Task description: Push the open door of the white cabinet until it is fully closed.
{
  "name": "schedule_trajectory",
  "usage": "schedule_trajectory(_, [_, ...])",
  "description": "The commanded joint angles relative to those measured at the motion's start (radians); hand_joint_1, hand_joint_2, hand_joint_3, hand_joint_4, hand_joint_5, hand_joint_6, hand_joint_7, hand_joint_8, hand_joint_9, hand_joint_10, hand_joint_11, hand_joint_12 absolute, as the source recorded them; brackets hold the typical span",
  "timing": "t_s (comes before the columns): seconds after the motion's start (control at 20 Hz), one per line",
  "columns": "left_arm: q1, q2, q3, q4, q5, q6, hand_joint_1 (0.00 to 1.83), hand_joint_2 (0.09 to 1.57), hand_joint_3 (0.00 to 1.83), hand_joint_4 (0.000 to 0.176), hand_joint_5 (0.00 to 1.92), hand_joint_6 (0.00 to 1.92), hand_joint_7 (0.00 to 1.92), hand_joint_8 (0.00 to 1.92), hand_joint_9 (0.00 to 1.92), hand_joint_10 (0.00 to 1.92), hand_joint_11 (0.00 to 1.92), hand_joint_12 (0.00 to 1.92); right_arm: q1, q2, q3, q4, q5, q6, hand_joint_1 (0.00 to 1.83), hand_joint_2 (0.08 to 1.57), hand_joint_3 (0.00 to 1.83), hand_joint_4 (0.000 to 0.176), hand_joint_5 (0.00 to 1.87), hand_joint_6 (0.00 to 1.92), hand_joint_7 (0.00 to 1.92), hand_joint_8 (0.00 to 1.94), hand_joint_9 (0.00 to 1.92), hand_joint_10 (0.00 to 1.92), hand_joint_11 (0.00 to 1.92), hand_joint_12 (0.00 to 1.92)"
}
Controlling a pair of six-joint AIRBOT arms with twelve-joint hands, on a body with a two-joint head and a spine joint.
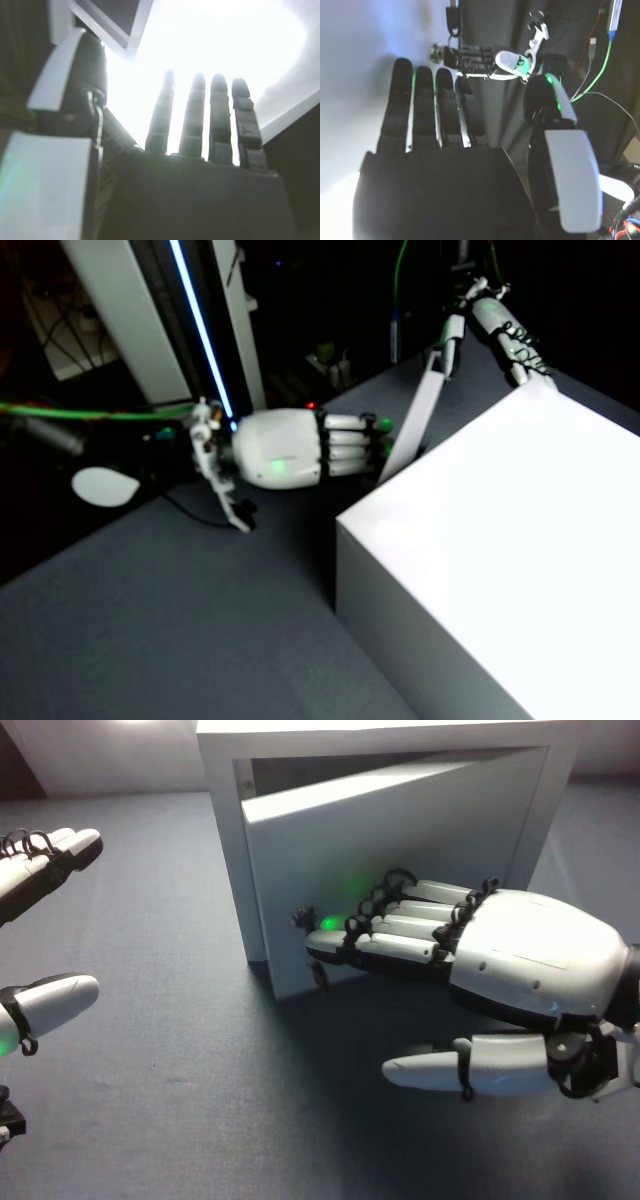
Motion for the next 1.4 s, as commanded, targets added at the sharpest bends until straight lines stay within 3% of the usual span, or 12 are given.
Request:
schedule_trajectory(0.0, [-0.001, 0.006, 0.002, -0.019, -0.129, -0.003, 0.42, 1.26, 0.00, 0.080, 0.00, 0.00, 0.00, 0.00, 0.00, 0.00, 0.00, 0.00, 0.023, -0.007, 0.007, 0.016, 0.098, 0.005, 0.19, 1.28, 0.00, 0.000, 0.10, 0.00, 0.10, 0.00, 0.07, 0.01, 0.00, 0.39])
schedule_trajectory(0.25, [-0.001, 0.005, 0.004, -0.019, -0.128, -0.003, 0.44, 1.26, 0.00, 0.076, 0.00, 0.00, 0.00, 0.00, 0.00, 0.00, 0.00, 0.00, 0.069, -0.040, 0.040, 0.032, 0.049, -0.026, 0.14, 1.31, 0.00, 0.000, 0.00, 0.00, 0.00, 0.00, 0.00, 0.00, 0.00, 0.02])
schedule_trajectory(0.35, [-0.001, 0.005, 0.005, -0.019, -0.128, -0.003, 0.41, 1.27, 0.00, 0.063, 0.00, 0.00, 0.00, 0.00, 0.00, 0.00, 0.00, 0.00, 0.077, -0.045, 0.048, 0.062, 0.032, -0.054, 0.16, 1.30, 0.00, 0.000, 0.00, 0.00, 0.00, 0.00, 0.00, 0.00, 0.00, 0.00])
schedule_trajectory(0.7, [-0.001, 0.004, 0.005, -0.019, -0.132, -0.003, 0.41, 1.27, 0.00, 0.063, 0.00, 0.00, 0.00, 0.00, 0.00, 0.00, 0.00, 0.00, 0.087, -0.047, 0.056, 0.133, 0.005, -0.123, 0.15, 1.27, 0.00, 0.000, 0.00, 0.00, 0.00, 0.00, 0.00, 0.00, 0.00, 0.00])
schedule_trajectory(0.85, [-0.001, 0.004, 0.004, -0.019, -0.134, -0.003, 0.43, 1.27, 0.00, 0.085, 0.00, 0.00, 0.00, 0.00, 0.00, 0.00, 0.00, 0.00, 0.087, -0.044, 0.045, 0.125, 0.008, -0.123, 0.13, 1.29, 0.00, 0.000, 0.00, 0.00, 0.00, 0.00, 0.00, 0.00, 0.02, 0.01])
schedule_trajectory(0.9, [-0.001, 0.004, 0.004, -0.019, -0.136, -0.003, 0.42, 1.26, 0.00, 0.089, 0.00, 0.00, 0.00, 0.00, 0.00, 0.00, 0.00, 0.00, 0.087, -0.040, 0.036, 0.116, 0.013, -0.121, 0.14, 1.29, 0.00, 0.000, 0.00, 0.00, 0.00, 0.00, 0.06, 0.02, 0.08, 0.04])
schedule_trajectory(0.95, [-0.001, 0.004, 0.003, -0.020, -0.136, -0.003, 0.42, 1.26, 0.00, 0.092, 0.00, 0.00, 0.00, 0.00, 0.00, 0.00, 0.00, 0.00, 0.087, -0.029, 0.024, 0.105, 0.024, -0.117, 0.11, 1.28, 0.00, 0.000, 0.00, 0.00, 0.00, 0.02, 0.14, 0.02, 0.02, 0.53])
schedule_trajectory(1.0, [-0.001, 0.004, 0.003, -0.020, -0.137, -0.003, 0.42, 1.26, 0.00, 0.092, 0.00, 0.00, 0.00, 0.00, 0.00, 0.00, 0.00, 0.00, 0.087, -0.018, 0.010, 0.085, 0.037, -0.103, 0.17, 1.27, 0.00, 0.000, 0.00, 0.00, 0.02, 0.02, 0.16, 0.01, 0.00, 0.77])
schedule_trajectory(1.1, [0.000, 0.004, 0.001, -0.023, -0.142, -0.003, 0.44, 1.26, 0.00, 0.088, 0.00, 0.00, 0.00, 0.00, 0.00, 0.00, 0.00, 0.00, 0.086, 0.007, -0.013, 0.038, 0.061, -0.059, 0.13, 1.27, 0.00, 0.000, 0.02, 0.00, 0.10, 0.01, 0.16, 0.01, 0.00, 0.75])
schedule_trajectory(1.2, [0.004, 0.005, 0.000, -0.026, -0.147, -0.003, 0.43, 1.27, 0.00, 0.087, 0.00, 0.00, 0.00, 0.00, 0.00, 0.00, 0.00, 0.00, 0.066, 0.038, -0.036, 0.010, 0.095, -0.019, 0.24, 1.28, 0.00, 0.000, 0.01, 0.00, 0.06, 0.00, 0.12, 0.00, 0.00, 0.33])
schedule_trajectory(1.3, [0.006, 0.006, -0.002, -0.027, -0.149, -0.003, 0.43, 1.27, 0.00, 0.092, 0.00, 0.00, 0.00, 0.00, 0.00, 0.00, 0.00, 0.00, 0.044, 0.065, -0.054, 0.008, 0.125, -0.007, 0.23, 1.27, 0.00, 0.000, 0.04, 0.01, 0.07, 0.01, 0.12, 0.00, 0.00, 0.31])
schedule_trajectory(1.35, [0.008, 0.007, -0.003, -0.030, -0.153, -0.003, 0.42, 1.27, 0.00, 0.092, 0.00, 0.00, 0.00, 0.00, 0.00, 0.00, 0.00, 0.00, 0.028, 0.083, -0.064, 0.008, 0.148, 0.001, 0.19, 1.28, 0.00, 0.000, 0.02, 0.00, 0.05, 0.00, 0.03, 0.01, 0.00, 0.06])
